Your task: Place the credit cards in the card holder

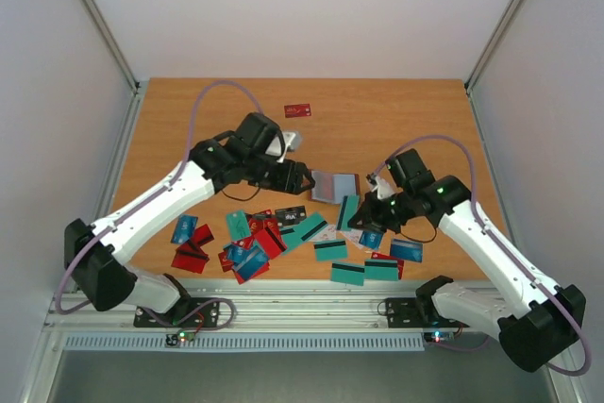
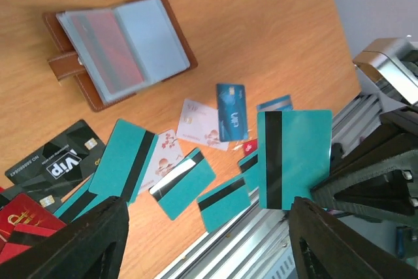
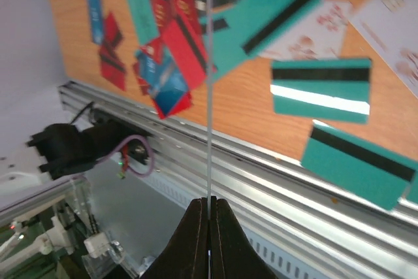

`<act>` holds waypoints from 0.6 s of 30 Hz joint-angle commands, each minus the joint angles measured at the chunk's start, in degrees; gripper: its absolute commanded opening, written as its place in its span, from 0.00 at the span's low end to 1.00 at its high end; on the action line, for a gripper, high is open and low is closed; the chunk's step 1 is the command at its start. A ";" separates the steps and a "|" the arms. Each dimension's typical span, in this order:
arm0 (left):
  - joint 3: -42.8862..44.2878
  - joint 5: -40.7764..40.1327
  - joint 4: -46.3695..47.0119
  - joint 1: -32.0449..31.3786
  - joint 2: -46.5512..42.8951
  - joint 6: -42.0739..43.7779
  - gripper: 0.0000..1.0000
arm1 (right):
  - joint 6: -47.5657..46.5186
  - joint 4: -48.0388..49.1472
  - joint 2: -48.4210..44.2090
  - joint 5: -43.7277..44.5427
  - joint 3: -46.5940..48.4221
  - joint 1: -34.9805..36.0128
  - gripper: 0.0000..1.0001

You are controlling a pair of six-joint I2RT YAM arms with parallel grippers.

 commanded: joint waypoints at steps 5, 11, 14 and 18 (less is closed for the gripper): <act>2.48 19.28 10.31 3.54 -2.60 -8.43 0.68 | -5.79 9.81 2.42 -18.00 8.18 -5.86 0.01; 1.87 28.08 21.06 8.69 -3.06 -17.28 0.65 | -2.98 18.60 6.09 -28.88 12.93 -10.10 0.01; 1.14 31.73 27.03 10.41 -1.29 -18.73 0.61 | -5.01 19.17 8.93 -33.16 15.62 -10.69 0.01; -0.50 35.69 36.38 11.76 1.50 -21.45 0.56 | -3.28 25.68 10.82 -38.01 15.90 -11.27 0.01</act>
